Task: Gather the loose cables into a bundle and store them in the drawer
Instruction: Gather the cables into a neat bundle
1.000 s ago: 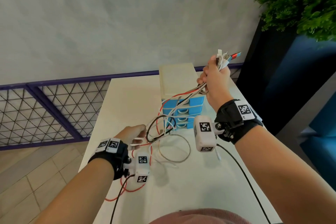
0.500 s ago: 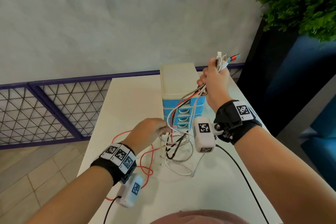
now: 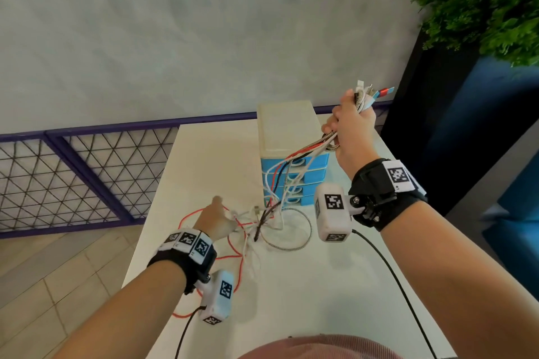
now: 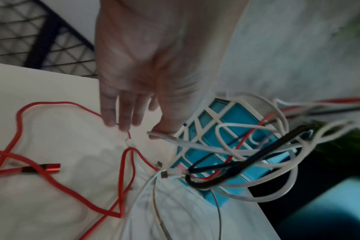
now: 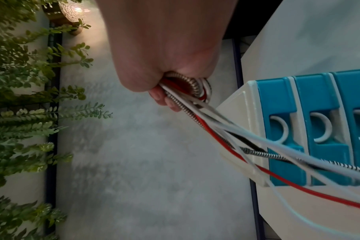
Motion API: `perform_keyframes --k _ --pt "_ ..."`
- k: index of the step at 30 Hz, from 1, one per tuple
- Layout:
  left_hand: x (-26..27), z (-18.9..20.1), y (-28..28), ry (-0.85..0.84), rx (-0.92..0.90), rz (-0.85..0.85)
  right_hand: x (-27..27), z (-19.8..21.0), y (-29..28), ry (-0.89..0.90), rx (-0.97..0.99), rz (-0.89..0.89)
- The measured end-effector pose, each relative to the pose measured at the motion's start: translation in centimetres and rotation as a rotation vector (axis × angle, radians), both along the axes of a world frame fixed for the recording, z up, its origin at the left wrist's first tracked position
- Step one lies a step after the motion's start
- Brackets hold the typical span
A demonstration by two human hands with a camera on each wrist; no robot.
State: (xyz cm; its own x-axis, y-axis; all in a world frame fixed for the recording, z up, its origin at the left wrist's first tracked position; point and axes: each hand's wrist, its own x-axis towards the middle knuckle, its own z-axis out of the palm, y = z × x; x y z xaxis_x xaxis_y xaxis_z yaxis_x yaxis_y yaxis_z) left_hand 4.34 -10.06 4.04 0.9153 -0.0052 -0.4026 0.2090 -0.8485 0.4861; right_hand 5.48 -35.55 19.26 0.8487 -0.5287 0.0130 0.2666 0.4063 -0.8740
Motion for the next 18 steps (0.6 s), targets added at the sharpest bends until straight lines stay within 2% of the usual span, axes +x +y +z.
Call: perform_keyframes --k 3,5,7,11,13,14,18 --pt "-0.7 1.1 -1.7 -0.230 -0.218 -0.266 -0.1 -0.1 0.6 -0.004 0.005 0.043" --pt "-1.1 1.6 -3.3 -0.251 -0.399 -0.407 -0.1 -0.1 1.0 -0.006 0.007 0.066" --pt "-1.3 2.1 -4.3 -0.193 -0.511 -0.438 -0.1 0.0 1.3 -0.010 0.011 0.080" --pt "-1.6 2.6 -4.8 -0.212 -0.485 -0.435 -0.1 0.4 0.7 -0.022 0.007 0.056" --pt "-1.6 2.2 -4.1 -0.220 -0.472 -0.363 -0.1 0.6 0.1 -0.030 0.020 0.025" --pt "-1.5 1.7 -3.4 -0.176 -0.491 -0.272 -0.1 0.8 -0.3 -0.035 0.031 0.005" --pt "-0.9 -0.6 -0.5 0.130 -0.584 0.209 -0.3 1.1 -1.6 -0.042 0.061 -0.042"
